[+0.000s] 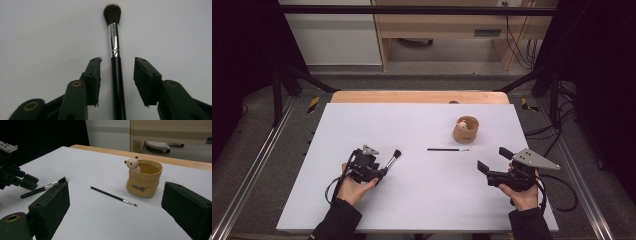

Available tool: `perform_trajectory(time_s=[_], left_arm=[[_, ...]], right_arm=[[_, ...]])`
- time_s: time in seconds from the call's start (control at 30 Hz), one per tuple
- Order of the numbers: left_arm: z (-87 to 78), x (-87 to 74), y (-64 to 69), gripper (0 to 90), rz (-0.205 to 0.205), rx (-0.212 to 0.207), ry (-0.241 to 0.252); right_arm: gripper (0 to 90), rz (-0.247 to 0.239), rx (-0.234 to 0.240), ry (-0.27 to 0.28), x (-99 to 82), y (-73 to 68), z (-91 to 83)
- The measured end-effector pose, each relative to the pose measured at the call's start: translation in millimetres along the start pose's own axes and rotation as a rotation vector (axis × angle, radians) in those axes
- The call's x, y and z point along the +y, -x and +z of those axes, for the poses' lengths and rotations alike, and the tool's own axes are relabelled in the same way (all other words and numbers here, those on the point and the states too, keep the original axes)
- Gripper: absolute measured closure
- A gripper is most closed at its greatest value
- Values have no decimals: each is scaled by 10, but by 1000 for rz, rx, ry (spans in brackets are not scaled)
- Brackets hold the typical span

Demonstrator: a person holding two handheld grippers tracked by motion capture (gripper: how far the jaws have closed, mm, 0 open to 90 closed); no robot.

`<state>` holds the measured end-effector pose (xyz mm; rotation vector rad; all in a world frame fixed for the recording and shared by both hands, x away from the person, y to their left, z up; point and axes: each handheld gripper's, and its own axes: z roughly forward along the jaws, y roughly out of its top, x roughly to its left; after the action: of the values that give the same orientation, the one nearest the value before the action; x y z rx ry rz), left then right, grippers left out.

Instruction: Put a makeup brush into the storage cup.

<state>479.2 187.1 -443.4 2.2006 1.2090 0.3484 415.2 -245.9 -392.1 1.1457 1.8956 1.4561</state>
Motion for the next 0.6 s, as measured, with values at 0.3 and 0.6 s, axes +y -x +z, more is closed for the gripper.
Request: perform_trajectory(time_s=[0.3,0.6], left_arm=[[-5,203,-25,425,85,-27,-63],[207,284,-19,435,128,-9,-183]], right_arm=[[86,-2,1,1,15,-8,-9],[86,-3,7,-3,15,-20,-1]])
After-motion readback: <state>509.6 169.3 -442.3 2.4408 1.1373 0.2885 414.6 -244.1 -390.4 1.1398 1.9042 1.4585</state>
